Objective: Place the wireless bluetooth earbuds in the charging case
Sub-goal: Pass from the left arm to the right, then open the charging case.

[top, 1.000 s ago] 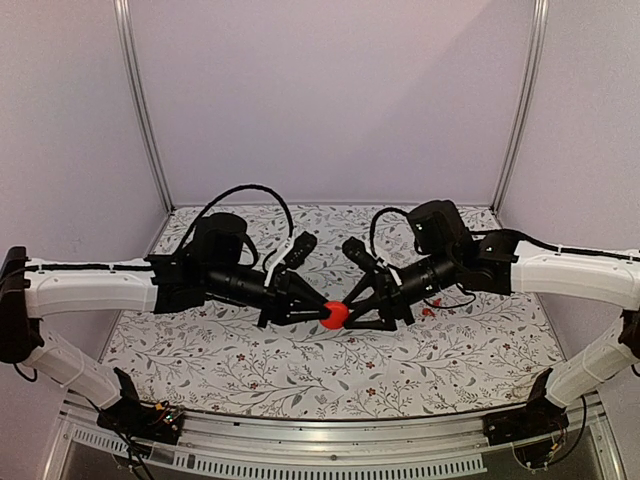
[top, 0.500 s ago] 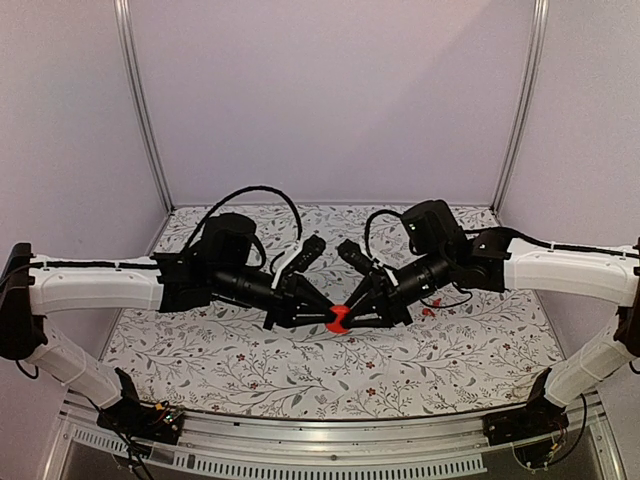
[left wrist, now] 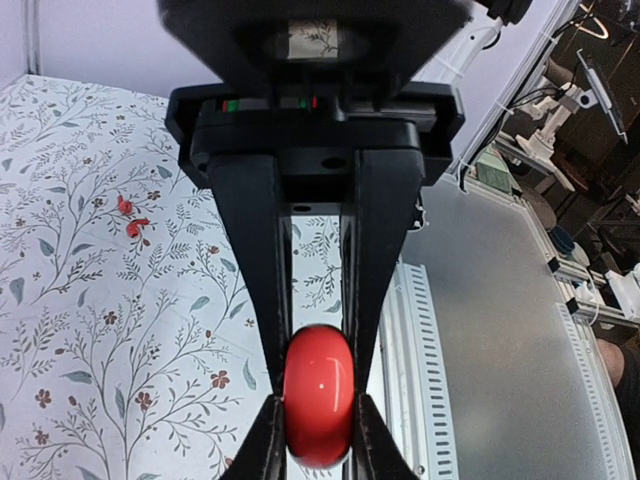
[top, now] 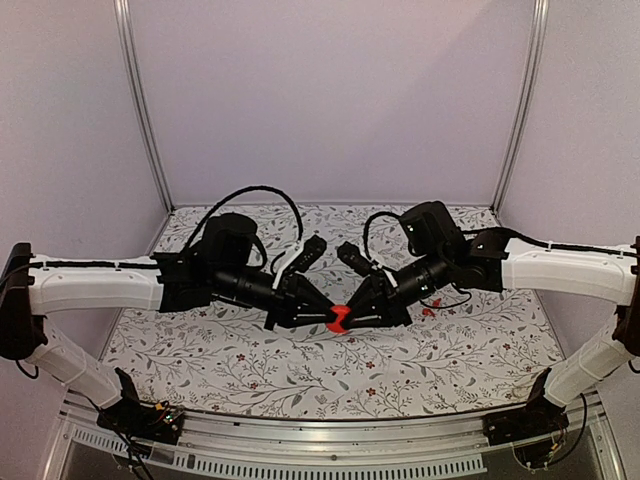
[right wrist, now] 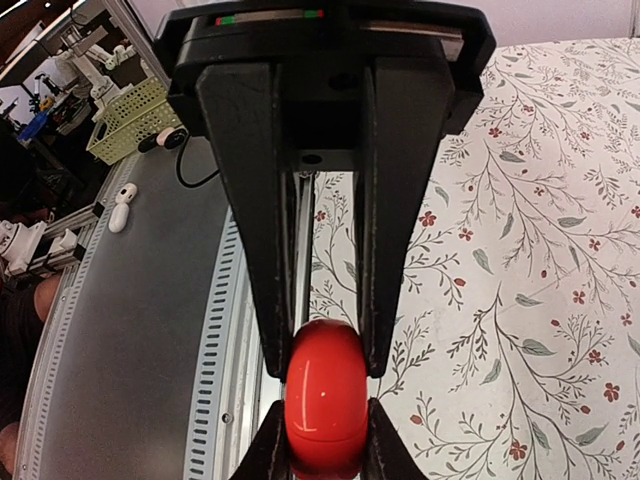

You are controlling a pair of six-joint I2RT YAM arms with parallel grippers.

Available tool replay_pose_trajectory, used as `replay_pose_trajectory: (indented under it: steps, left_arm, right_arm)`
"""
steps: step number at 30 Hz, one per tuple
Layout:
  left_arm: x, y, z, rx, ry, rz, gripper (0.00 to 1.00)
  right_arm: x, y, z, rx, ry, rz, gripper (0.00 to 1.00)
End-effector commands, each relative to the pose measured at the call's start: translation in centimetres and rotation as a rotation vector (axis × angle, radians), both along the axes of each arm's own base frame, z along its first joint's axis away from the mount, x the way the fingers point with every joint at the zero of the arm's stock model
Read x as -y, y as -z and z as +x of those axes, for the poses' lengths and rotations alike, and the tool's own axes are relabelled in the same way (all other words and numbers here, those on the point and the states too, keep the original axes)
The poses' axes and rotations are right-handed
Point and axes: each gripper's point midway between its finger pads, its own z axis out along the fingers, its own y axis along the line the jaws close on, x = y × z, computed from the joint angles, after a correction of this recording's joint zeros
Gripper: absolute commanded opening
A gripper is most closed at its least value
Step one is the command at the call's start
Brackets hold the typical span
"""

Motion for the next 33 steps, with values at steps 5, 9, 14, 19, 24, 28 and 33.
replay_pose_trajectory:
  steps: [5, 9, 14, 19, 24, 28, 33]
  left_arm:
    - [-2.0, -2.0, 4.2, 0.077, -0.218, -0.030, 0.23]
    - [-3.5, -3.0, 5.5, 0.083, -0.292, -0.064, 0.35]
    - [-5.1, -3.3, 6.0, 0.088, -0.333, -0.093, 0.44]
    - [-6.1, -5.3, 2.9, 0.165, -0.260, -0.220, 0.68]
    - [-5.3, -5.2, 1.7, 0.197, -0.237, -0.206, 0.86]
    - [-3.8, -4.7, 1.8, 0.178, -0.212, -0.157, 0.95]
    - [-2.4, -4.3, 1.7, 0.170, -0.193, -0.136, 1.00]
  right_arm:
    - [-0.1, -1.7, -1.1, 0.001, -0.057, 0.053, 0.00]
    - [-0.1, -1.8, -1.4, -0.006, -0.072, 0.066, 0.00]
    - [-0.2, -2.2, -1.2, 0.005, -0.064, 0.093, 0.00]
    - [-0.4, -3.4, 0.1, 0.009, 0.003, 0.130, 0.00]
    - [-0.7, -4.1, 0.7, 0.029, 0.032, 0.143, 0.00]
    - [-1.0, -4.1, 0.9, 0.023, 0.031, 0.134, 0.00]
    - [-1.1, -4.2, 1.1, 0.024, 0.034, 0.131, 0.00]
